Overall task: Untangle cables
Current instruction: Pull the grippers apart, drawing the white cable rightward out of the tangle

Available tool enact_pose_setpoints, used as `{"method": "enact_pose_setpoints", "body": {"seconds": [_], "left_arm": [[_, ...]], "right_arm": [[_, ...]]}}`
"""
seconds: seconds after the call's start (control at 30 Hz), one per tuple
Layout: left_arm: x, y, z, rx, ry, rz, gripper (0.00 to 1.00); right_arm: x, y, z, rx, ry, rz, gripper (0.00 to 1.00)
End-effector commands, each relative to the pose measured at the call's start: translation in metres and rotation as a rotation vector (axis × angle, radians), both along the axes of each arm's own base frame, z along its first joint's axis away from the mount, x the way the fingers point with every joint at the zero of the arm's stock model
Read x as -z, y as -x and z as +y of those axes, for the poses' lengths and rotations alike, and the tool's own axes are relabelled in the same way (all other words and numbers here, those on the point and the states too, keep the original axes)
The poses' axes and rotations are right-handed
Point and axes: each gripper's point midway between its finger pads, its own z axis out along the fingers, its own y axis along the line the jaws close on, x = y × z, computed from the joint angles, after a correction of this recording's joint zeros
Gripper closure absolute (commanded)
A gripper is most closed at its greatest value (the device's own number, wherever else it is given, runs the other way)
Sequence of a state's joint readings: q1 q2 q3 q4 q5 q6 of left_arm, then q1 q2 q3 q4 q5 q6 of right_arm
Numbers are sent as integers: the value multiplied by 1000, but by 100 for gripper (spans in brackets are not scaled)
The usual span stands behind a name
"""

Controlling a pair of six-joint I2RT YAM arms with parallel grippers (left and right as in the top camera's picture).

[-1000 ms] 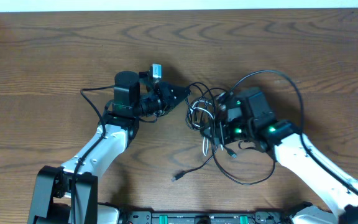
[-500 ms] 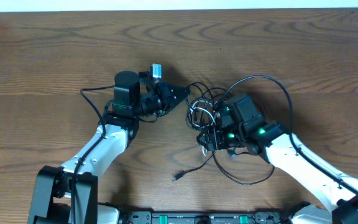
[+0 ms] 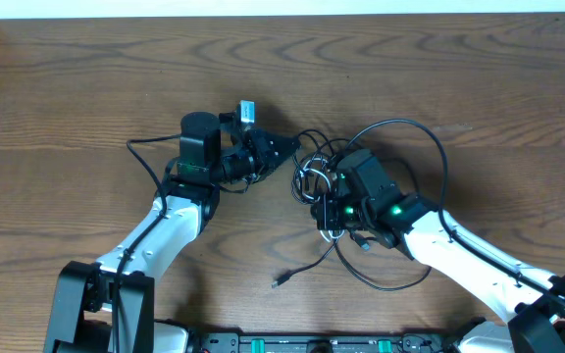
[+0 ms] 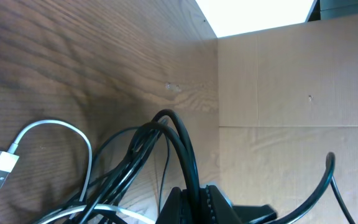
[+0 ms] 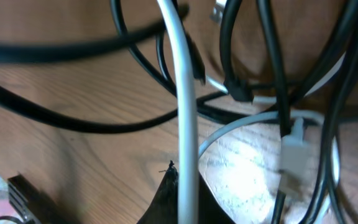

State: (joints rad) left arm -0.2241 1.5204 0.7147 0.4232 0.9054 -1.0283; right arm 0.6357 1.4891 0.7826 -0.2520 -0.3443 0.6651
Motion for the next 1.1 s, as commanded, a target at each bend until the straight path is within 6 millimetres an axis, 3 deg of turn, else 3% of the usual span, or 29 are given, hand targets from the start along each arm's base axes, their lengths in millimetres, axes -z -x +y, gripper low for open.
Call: {"method": "enact_pose_setpoints", "body": {"seconds": [0.0, 0.03, 0.13, 0.2, 0.27, 0.4, 0.43, 0.63, 0.83, 0.93, 1.07], "left_arm": [[-6, -4, 1, -8, 0, -23, 92], [-6, -4, 1, -7, -2, -24, 92], [-1, -2, 2, 0, -23, -29, 92], [6, -1, 5, -3, -58, -29, 92], [17, 0, 9, -26, -89, 12, 92], [41, 1, 21, -98, -169, 106, 92], [50, 1, 28, -121, -217, 117, 92], [79, -1, 55, -233, -379, 172, 92], [114, 8, 113, -445, -561, 344, 92], [122, 15, 135, -513, -574, 429, 92], [122, 13, 145, -539, -569, 443, 92]], "right_arm": [[-42, -14, 3, -64, -83, -127, 99], [-57, -18, 1, -72, -104, -172, 99], [-129, -38, -15, -49, -176, -377, 99], [-185, -48, -35, -23, -204, -551, 99], [-229, -53, -56, 14, -210, -692, 99], [-283, -60, -111, 174, -157, -879, 99], [-293, -62, -135, 255, -123, -918, 99], [-292, -67, -204, 493, 15, -916, 99], [-260, -65, -282, 829, 181, -771, 99], [-248, -59, -299, 890, 211, -713, 99], [-232, -57, -304, 896, 249, -649, 99]]}}
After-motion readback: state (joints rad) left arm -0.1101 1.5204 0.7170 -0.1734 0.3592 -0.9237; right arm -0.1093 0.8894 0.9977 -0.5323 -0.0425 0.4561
